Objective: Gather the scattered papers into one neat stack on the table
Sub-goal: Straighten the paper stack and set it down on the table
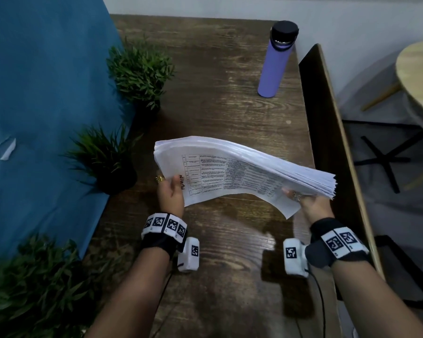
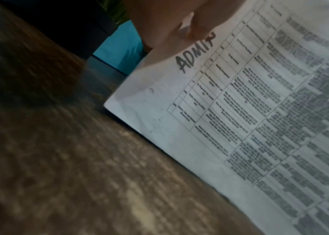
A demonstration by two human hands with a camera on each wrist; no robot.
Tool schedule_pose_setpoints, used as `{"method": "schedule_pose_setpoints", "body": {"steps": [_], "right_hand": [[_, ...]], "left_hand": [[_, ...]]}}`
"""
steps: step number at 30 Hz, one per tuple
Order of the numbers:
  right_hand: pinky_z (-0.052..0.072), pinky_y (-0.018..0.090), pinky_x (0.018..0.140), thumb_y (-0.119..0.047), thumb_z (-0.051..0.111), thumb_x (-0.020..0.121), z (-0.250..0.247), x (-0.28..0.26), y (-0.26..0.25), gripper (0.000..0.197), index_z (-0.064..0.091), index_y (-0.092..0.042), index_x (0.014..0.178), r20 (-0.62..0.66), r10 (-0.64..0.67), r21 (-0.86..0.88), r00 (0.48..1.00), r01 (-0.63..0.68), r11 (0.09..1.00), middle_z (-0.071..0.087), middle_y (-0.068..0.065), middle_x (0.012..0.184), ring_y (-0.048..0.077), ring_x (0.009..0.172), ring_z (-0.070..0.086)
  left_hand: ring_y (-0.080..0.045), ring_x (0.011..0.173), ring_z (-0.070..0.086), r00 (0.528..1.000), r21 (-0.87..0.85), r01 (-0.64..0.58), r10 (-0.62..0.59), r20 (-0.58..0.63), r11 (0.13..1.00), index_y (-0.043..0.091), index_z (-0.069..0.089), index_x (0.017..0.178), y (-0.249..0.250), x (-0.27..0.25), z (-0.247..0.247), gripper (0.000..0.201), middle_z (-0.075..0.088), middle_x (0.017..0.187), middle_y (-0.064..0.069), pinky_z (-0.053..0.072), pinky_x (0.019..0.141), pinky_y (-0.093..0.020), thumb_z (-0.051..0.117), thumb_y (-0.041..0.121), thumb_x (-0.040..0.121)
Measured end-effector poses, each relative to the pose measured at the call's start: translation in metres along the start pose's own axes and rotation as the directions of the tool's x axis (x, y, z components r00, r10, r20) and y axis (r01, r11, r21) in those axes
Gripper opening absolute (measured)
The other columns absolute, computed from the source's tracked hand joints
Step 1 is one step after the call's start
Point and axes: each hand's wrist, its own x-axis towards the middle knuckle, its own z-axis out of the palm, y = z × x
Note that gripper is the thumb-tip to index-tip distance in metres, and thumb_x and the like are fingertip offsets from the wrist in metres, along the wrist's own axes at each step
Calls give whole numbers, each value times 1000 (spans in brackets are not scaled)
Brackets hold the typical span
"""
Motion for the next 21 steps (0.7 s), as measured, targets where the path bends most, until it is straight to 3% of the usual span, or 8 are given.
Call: {"method": "schedule_pose_setpoints", "body": {"steps": [2,5,8,11,13,16,18,21], "right_hand": [[46,4,60,10,65,78,0,2,0,37,53,-11,105,14,6,43,1000,-6,999,59,-1,95,3,81,55],[55,14,69,7,73,70,1,7,0,48,55,-1,113,-33,1,137,999,3,991,66,3,101,9,90,63],[54,14,75,7,74,70,8,10,1,65,45,-5,127,-112,-27,112,993,40,993,64,3,109,9,94,62],[47,29,93,12,70,71,18,9,-1,79,31,-8,137,-183,-5,110,983,25,994,53,12,127,21,112,56],[39,35,103,8,74,69,25,6,-8,91,21,-9,142,-219,-16,41,976,26,999,43,15,136,27,125,46],[25,42,115,-8,81,66,35,-8,-32,109,8,-12,148,-209,-136,-159,969,103,982,22,12,150,27,139,26],[24,42,116,-15,84,62,44,-21,-58,113,9,-17,148,-145,-333,-177,932,307,935,20,11,151,24,140,24],[34,8,101,-13,82,63,58,-34,-97,99,24,-24,142,-17,-456,16,890,456,890,37,0,142,3,128,40]], "left_hand": [[-25,101,57,998,72,-36,40,-51,997,12,52,95,3,2,2,14,59,111,-20,46,88,-33,40,5,97],[-25,93,56,982,181,-143,162,-99,973,-6,54,103,24,7,0,17,61,102,-20,44,81,-30,41,3,96],[-31,91,59,954,343,-255,292,-60,904,2,51,102,60,10,-9,13,57,88,-4,48,73,-30,44,-2,91],[-34,95,56,920,587,-321,392,7,744,18,48,102,109,5,-16,26,59,99,-10,50,80,-45,48,0,83],[-37,96,52,877,672,-394,475,70,627,14,52,104,138,2,-16,30,58,101,-15,42,83,-44,50,-2,79],[-32,82,55,745,711,-570,625,234,413,10,59,95,167,-5,-10,33,61,86,-12,40,76,-40,55,-10,70],[-27,75,57,638,718,-655,681,360,235,14,59,90,173,-10,-6,34,62,79,-5,38,74,-36,61,-9,66],[-23,74,59,511,687,-724,719,470,66,19,58,90,172,-16,-1,36,63,78,2,26,74,-31,66,-5,63]]}}
